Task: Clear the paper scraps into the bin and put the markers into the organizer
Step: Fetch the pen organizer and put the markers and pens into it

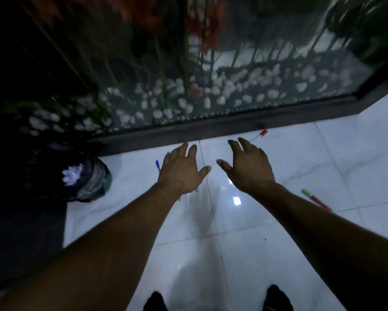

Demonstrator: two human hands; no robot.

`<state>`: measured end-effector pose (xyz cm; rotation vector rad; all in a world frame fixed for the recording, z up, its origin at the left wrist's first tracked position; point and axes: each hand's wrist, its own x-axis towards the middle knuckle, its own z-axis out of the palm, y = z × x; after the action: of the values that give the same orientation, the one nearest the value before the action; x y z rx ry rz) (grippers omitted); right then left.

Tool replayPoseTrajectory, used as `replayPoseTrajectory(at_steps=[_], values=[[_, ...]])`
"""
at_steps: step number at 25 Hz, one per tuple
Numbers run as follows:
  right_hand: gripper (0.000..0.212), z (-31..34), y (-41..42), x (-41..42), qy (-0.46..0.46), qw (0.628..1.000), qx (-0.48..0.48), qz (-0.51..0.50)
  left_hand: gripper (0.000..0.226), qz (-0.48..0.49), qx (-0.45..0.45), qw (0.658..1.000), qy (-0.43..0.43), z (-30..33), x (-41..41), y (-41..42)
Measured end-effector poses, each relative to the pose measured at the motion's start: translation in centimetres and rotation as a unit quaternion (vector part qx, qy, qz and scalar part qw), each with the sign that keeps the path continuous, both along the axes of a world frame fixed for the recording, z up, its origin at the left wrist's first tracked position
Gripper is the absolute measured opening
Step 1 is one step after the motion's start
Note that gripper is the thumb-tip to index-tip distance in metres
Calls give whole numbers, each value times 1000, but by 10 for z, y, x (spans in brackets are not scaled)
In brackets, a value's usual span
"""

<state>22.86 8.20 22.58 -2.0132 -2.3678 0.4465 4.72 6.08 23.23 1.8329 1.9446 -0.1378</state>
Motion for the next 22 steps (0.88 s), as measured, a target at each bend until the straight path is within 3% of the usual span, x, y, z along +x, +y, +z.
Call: replayPoseTrajectory(at_steps=[5, 11, 17, 22], values=[[65, 243, 7, -5, -8, 998, 40, 51, 81, 34, 13, 999, -14, 225, -20, -15], [68, 531, -23, -18, 29, 993, 112, 37, 82, 29, 78, 996, 14, 515, -53, -41], [68, 721, -54, -15, 41, 974, 221, -2, 84, 28, 172, 985, 4, 718, -70, -72], [65, 848, -53, 4, 72, 943, 326, 8, 85, 77, 293, 953, 18, 830, -83, -94]])
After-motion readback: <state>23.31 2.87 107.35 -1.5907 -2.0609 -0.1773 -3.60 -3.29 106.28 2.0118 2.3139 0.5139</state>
